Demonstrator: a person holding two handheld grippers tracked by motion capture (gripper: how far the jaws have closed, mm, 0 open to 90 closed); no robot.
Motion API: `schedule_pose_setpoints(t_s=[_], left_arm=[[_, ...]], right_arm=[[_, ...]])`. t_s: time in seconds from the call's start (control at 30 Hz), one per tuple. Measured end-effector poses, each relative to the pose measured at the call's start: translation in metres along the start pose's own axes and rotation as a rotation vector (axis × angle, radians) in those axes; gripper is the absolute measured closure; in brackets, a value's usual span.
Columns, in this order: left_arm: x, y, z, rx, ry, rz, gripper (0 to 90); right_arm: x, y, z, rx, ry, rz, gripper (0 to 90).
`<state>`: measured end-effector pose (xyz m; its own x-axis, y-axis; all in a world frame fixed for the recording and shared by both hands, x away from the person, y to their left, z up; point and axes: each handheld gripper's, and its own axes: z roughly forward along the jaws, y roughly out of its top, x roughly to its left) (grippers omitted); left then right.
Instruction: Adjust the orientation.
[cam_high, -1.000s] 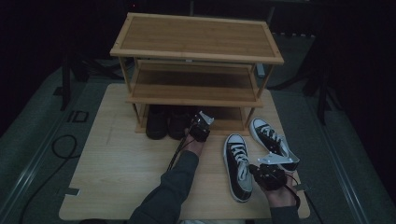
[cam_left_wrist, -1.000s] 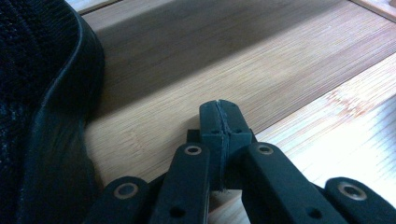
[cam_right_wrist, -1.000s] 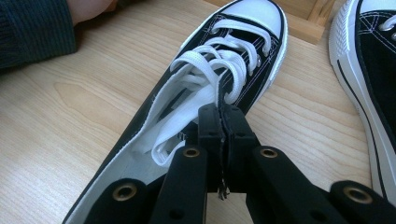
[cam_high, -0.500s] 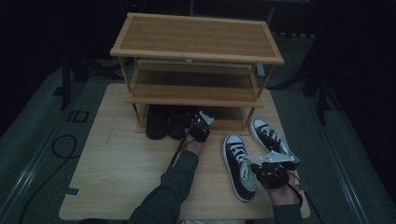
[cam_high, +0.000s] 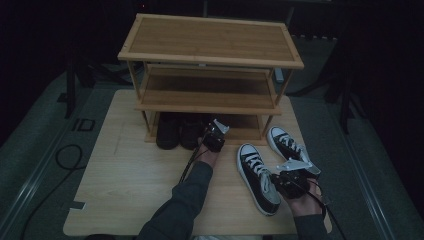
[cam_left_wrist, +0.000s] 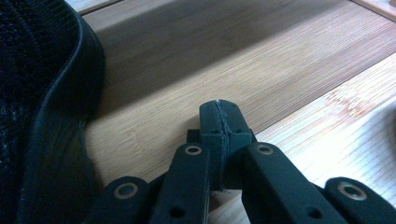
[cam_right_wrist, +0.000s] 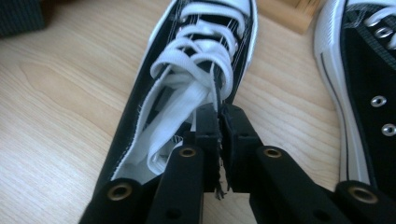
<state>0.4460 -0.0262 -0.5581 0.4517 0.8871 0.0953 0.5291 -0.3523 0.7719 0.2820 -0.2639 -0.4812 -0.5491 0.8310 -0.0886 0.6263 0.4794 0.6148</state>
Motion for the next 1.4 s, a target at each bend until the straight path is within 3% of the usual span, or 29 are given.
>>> schedule_pose_setpoints(t_s=[0.53, 0.83, 1.4], left_arm=[[0.0, 0.0, 0.0, 0.001, 0.003, 0.005, 89.9], [0.0, 0.0, 0.0, -0.001, 0.003, 0.004, 89.9], [-0.001, 0.0, 0.0, 0.0, 0.004, 0.006, 90.0]], right_arm=[[-0.008, 0.012, 0.032, 0.108, 0.038, 0.012, 81.7], [-0.019, 0.011, 0.032, 0.101, 0.089, 0.035, 86.2], [-0.016, 0.012, 0.032, 0.107, 0.069, 0.017, 86.2]])
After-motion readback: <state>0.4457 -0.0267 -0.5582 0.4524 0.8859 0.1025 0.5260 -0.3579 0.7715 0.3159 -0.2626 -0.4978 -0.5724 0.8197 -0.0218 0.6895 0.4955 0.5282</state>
